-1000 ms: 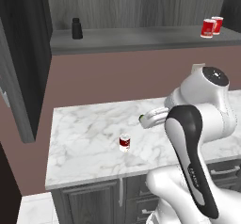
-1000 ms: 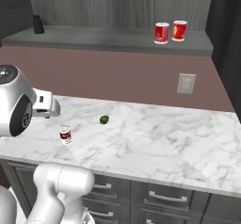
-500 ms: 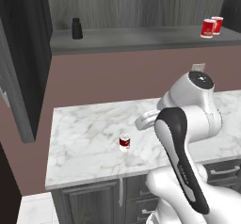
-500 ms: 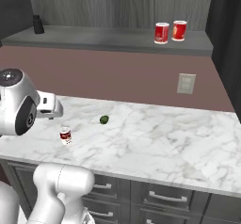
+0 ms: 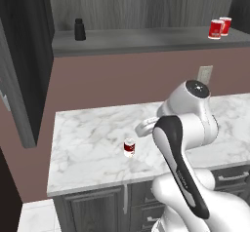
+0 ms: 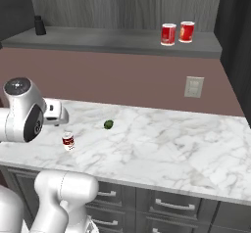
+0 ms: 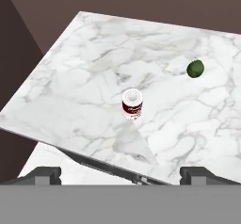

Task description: Pick the cans from the counter and place them in their designated side in the cabinet.

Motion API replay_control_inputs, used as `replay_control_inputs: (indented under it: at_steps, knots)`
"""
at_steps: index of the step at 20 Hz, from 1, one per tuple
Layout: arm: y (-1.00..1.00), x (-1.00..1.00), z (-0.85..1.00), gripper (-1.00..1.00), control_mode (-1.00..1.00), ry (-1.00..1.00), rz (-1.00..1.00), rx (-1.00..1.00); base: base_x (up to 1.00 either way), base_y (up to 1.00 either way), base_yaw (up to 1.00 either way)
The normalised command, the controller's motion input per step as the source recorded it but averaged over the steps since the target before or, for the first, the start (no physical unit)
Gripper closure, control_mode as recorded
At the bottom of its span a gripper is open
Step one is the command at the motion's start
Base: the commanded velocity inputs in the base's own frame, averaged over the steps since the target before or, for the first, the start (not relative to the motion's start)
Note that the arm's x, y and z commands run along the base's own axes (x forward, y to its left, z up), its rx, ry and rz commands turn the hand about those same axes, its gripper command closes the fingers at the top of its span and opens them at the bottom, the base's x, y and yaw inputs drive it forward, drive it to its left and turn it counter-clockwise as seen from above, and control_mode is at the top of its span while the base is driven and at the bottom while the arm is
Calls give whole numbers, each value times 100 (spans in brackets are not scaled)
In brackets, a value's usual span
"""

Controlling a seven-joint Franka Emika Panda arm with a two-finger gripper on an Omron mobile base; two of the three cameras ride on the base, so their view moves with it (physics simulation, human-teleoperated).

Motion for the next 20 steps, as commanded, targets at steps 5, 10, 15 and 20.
replay_control_inputs:
  at_steps: [5,10,15,20]
  knots:
    - [8,21,-23,-100,-100,0,0,0,0,0,0]
    - [1,12,-23,-100,-100,0,0,0,0,0,0]
    - [0,20,-30,-100,-100,0,0,-1,0,0,0]
    - [3,24,-24,-100,-100,0,0,0,0,0,0]
